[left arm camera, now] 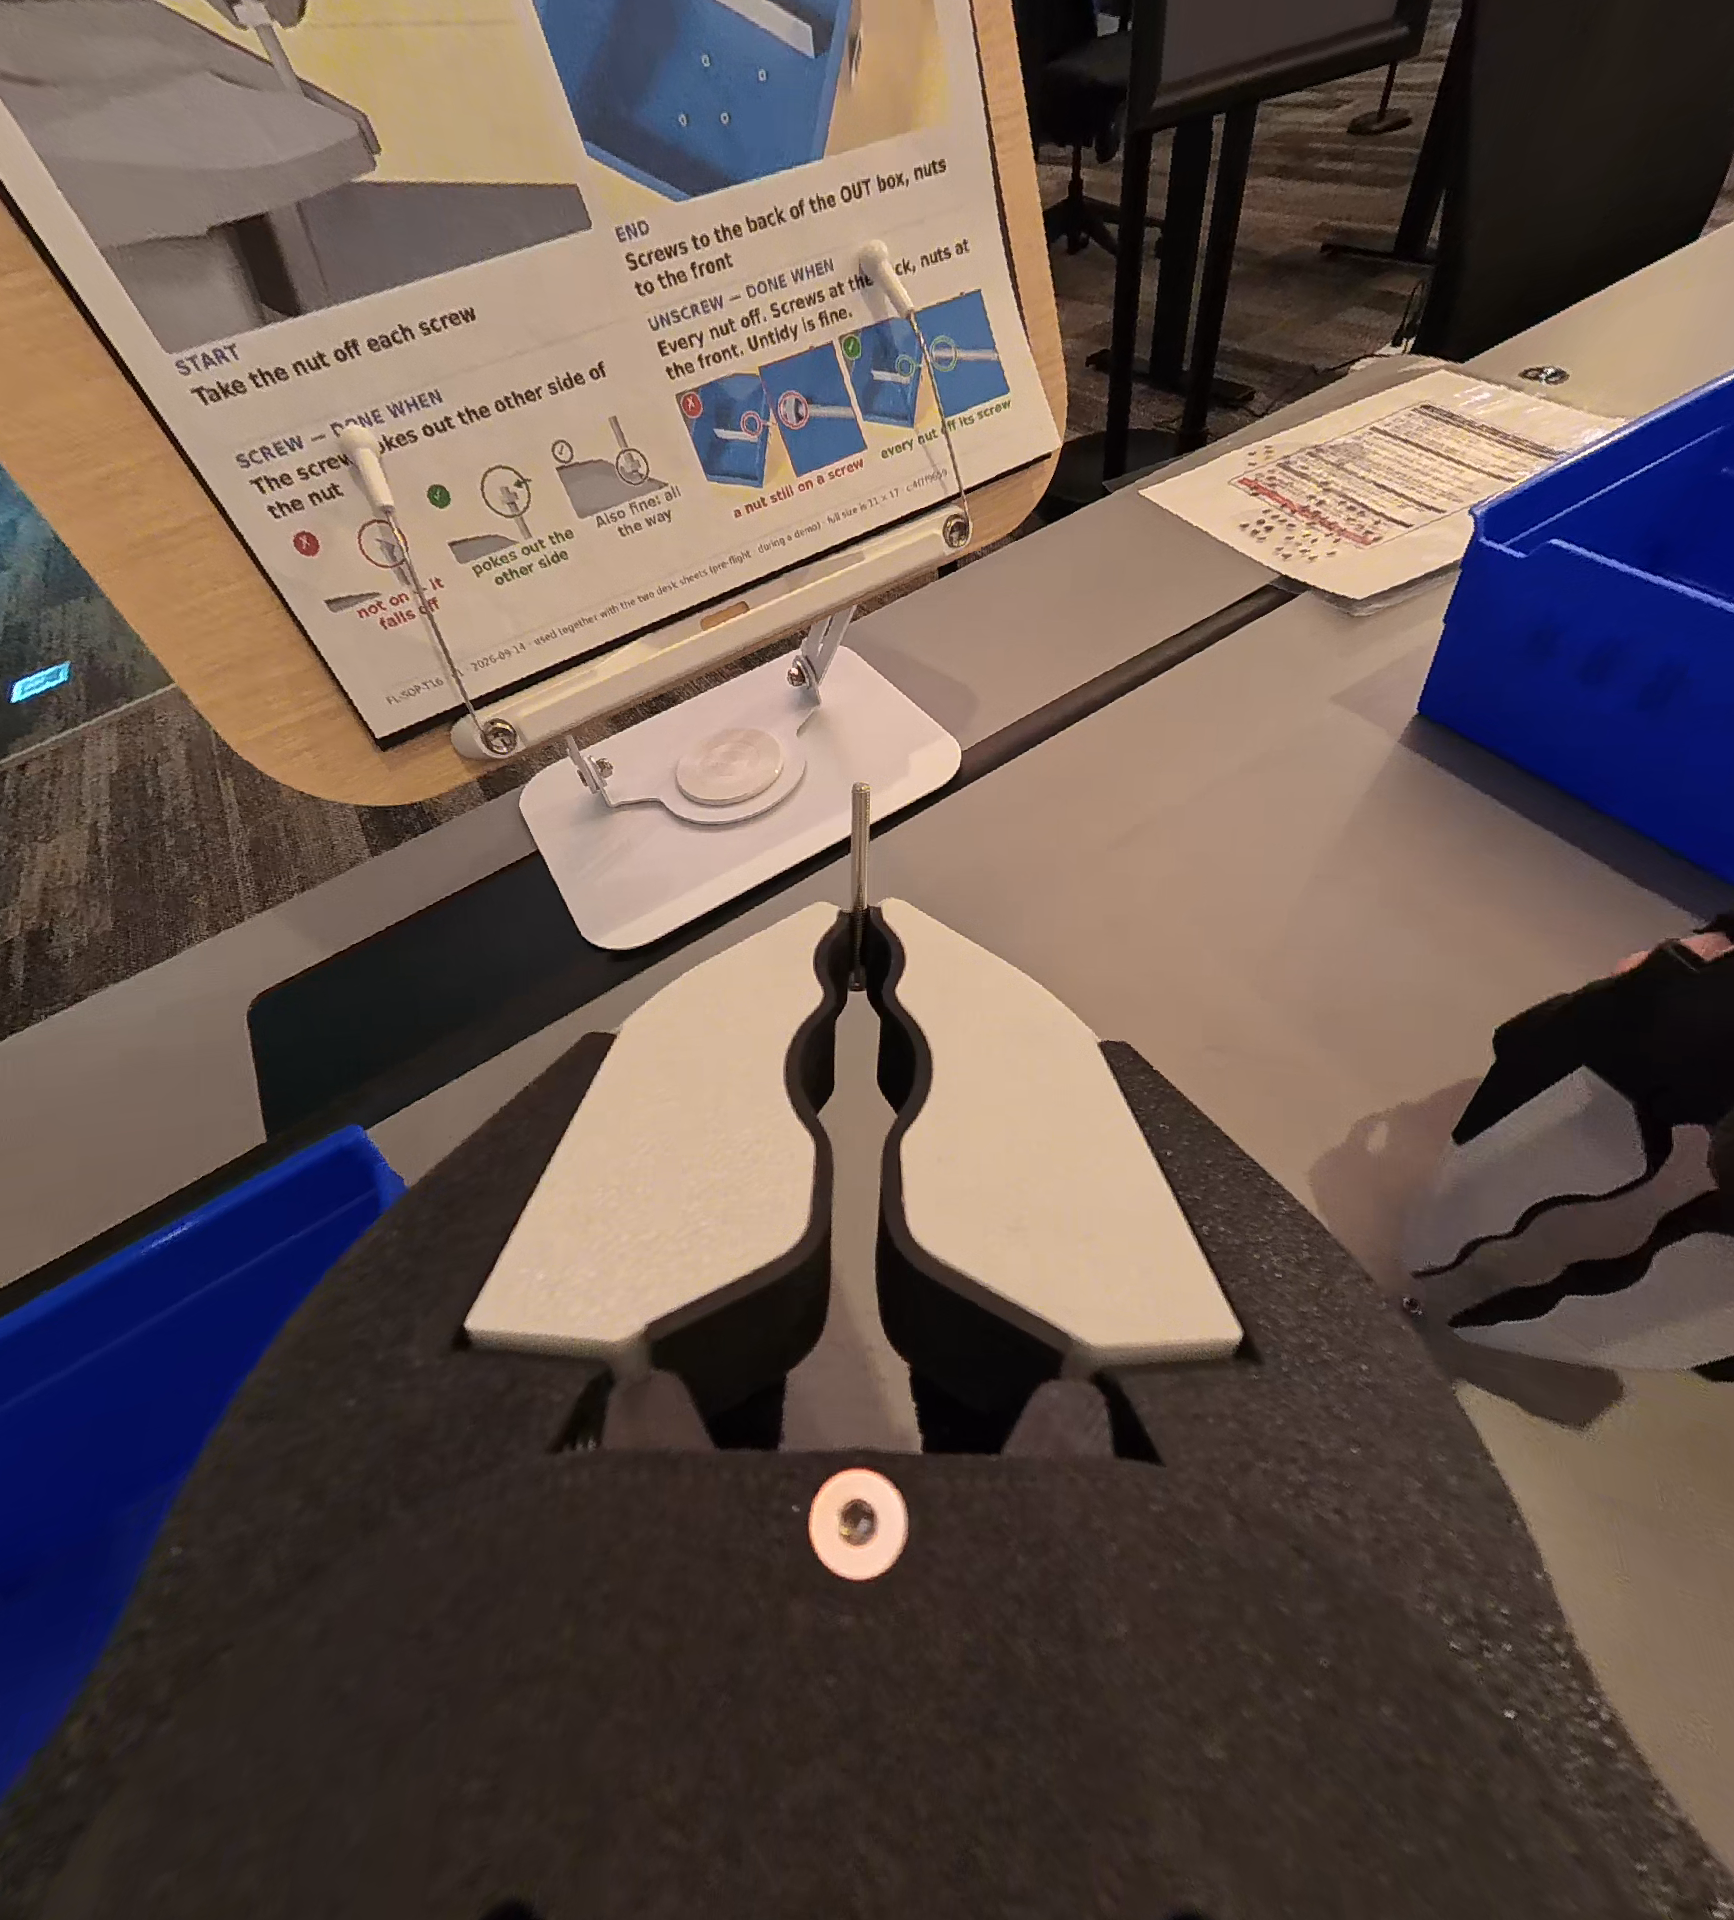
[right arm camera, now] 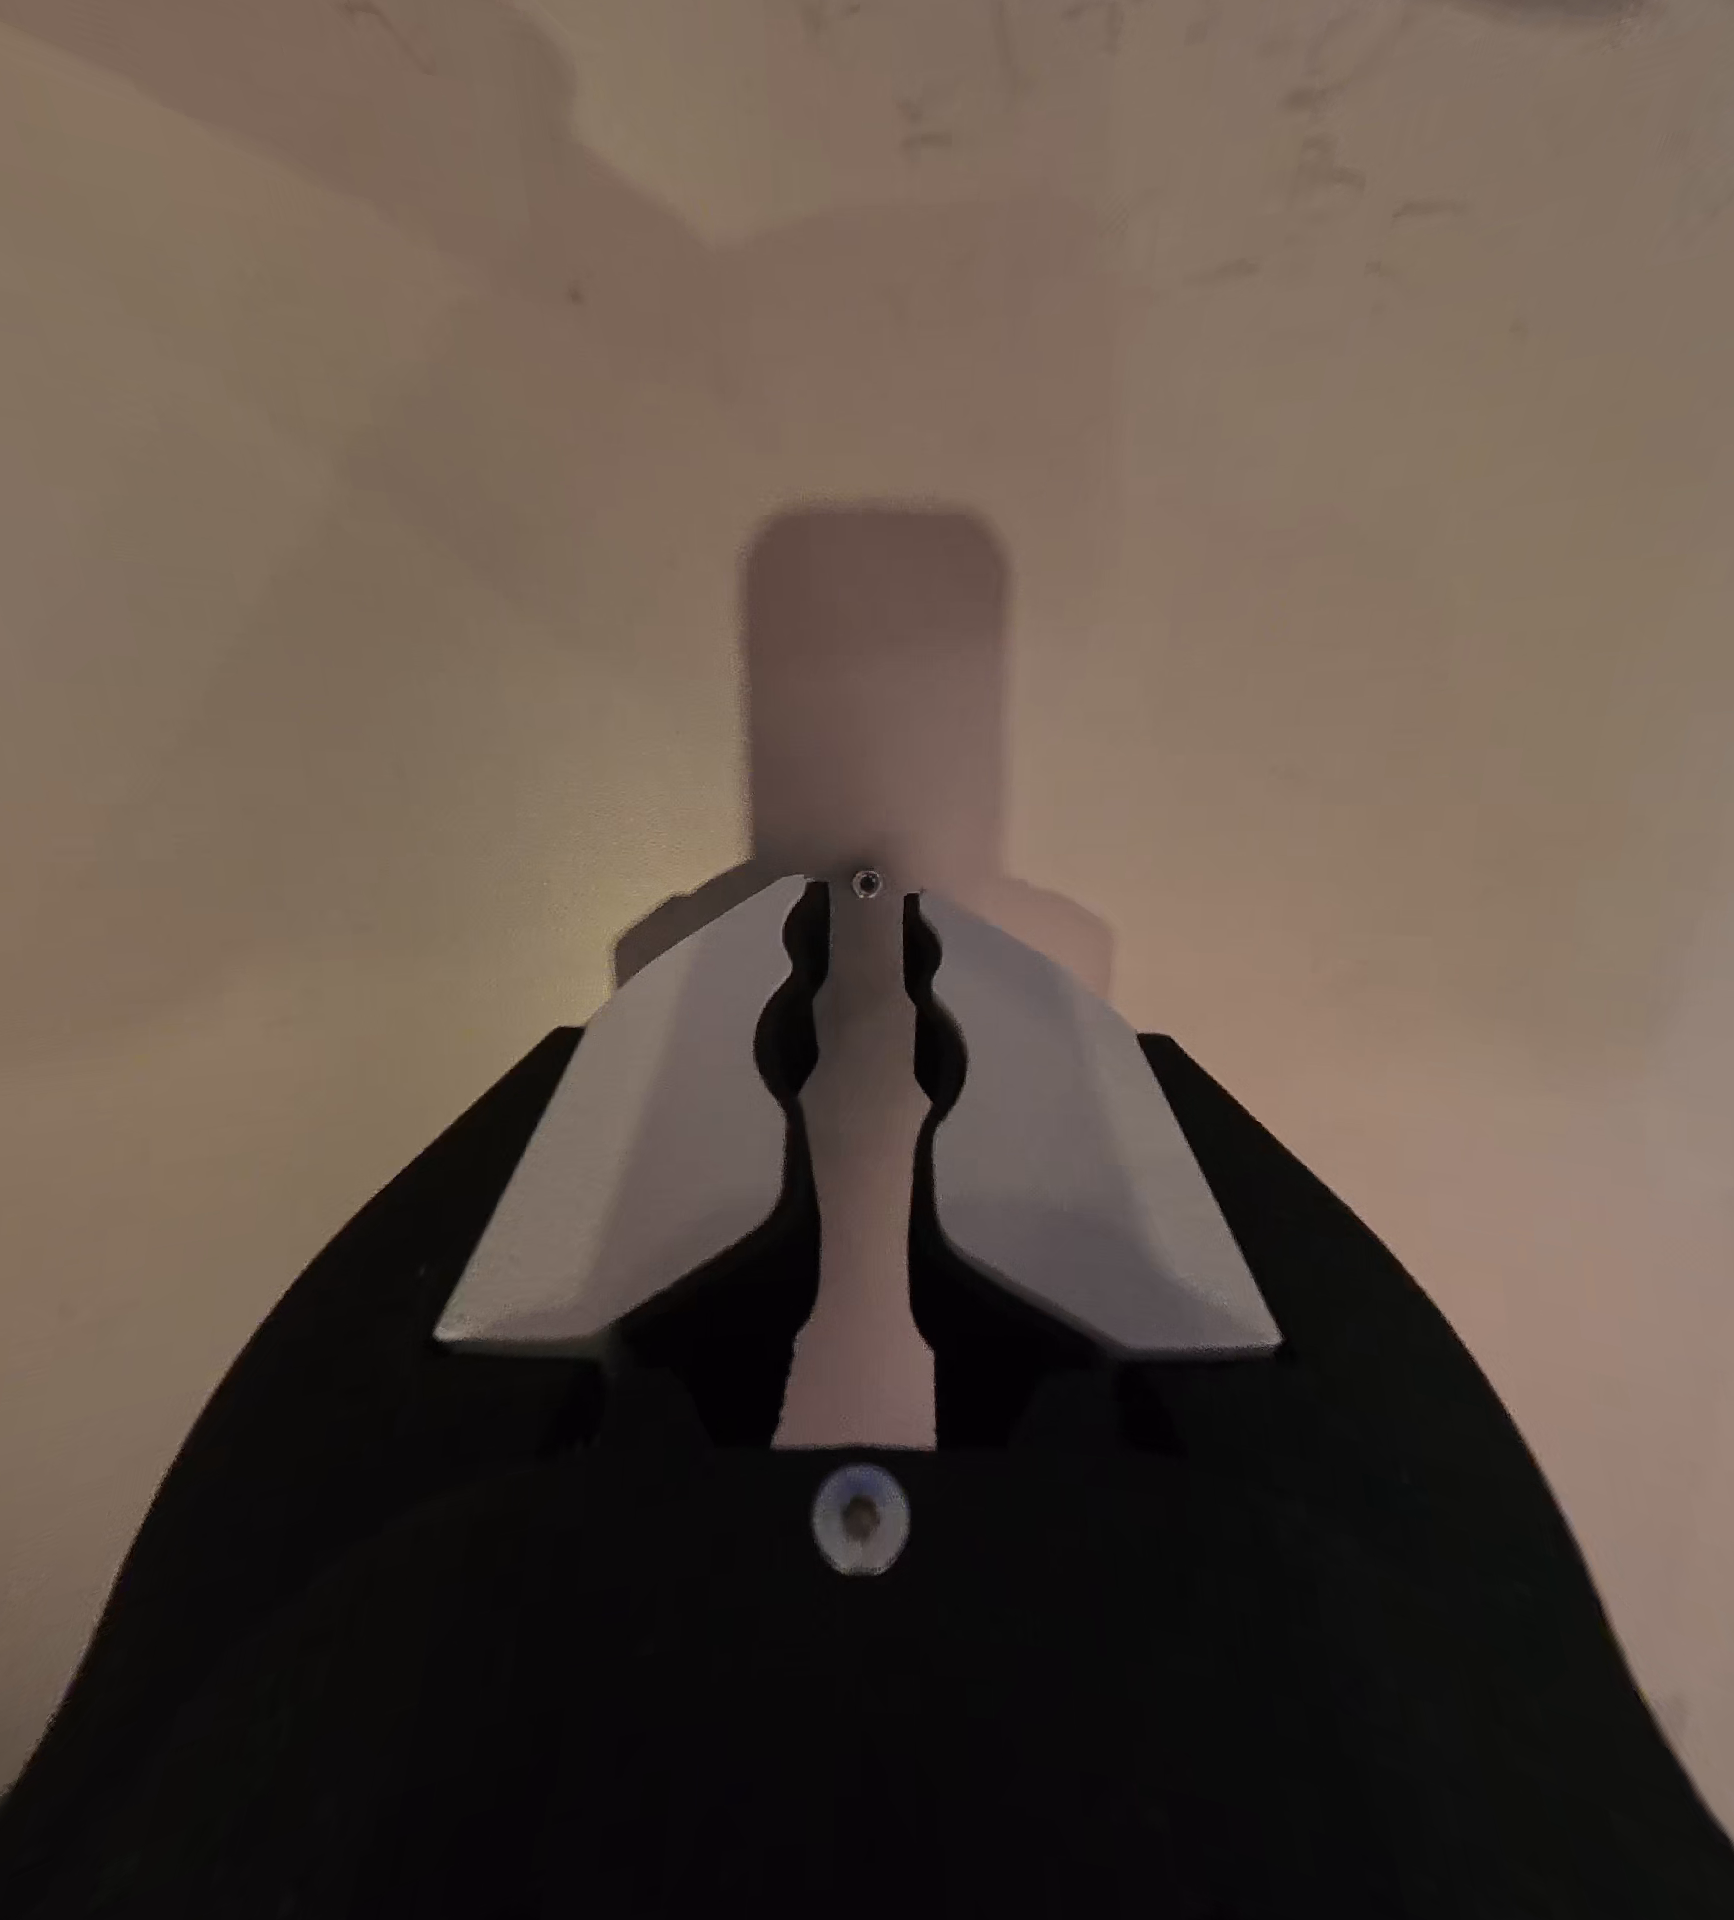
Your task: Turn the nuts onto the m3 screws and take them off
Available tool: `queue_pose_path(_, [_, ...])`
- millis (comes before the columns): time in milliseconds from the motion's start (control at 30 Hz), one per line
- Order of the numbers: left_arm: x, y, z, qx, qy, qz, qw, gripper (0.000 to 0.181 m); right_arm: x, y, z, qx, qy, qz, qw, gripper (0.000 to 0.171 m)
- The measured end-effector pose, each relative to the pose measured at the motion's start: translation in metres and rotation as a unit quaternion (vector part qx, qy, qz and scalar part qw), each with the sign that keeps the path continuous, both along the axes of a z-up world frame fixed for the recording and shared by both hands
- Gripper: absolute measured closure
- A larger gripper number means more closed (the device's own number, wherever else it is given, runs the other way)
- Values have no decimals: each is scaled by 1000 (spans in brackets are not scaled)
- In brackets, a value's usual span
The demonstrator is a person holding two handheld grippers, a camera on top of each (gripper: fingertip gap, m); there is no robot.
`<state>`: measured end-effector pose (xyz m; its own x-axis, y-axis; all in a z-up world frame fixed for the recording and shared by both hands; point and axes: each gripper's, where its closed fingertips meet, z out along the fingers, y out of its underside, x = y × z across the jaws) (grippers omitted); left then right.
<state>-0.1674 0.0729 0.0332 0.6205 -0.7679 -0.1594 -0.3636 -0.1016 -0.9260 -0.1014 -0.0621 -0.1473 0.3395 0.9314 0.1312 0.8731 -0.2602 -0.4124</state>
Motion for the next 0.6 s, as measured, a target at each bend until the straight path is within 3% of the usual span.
queue_pose_path(233, [0, 0, 1, -5, -2, -4, 1000, 179, -1, 2, 5, -13, 43, 1, 999, 155])
queue_pose_path(600, [0, -3, 4, -6, -5, -10, 1000, 180, -1, 1, -10, -15, 38, 26, 999, 156])
